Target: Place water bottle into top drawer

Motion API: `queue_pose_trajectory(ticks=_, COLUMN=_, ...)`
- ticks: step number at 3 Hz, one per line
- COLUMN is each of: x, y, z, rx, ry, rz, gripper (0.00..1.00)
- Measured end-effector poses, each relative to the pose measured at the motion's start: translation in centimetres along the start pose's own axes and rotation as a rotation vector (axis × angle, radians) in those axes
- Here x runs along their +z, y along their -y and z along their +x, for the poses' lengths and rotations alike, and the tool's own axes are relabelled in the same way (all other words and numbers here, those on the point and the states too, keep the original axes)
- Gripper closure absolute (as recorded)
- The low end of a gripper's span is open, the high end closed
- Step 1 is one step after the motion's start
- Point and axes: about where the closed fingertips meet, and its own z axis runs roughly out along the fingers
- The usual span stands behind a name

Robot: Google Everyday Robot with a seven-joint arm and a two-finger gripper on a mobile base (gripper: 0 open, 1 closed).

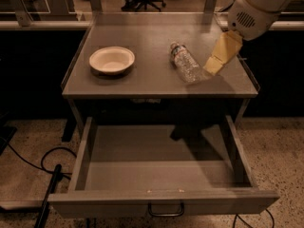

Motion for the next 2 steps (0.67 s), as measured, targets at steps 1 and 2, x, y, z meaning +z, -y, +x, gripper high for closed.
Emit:
queue_pose_trajectory(ticks=1, x=2.11, y=0.68, z=-3.14, rx=0.036, ry=-0.018, rz=0.009, gripper=0.0)
queue_pose_trajectory(ticks=2, x=2.11, y=0.67, z=-3.14, rx=0.036, ry=-0.018, rz=0.009, gripper=0.0)
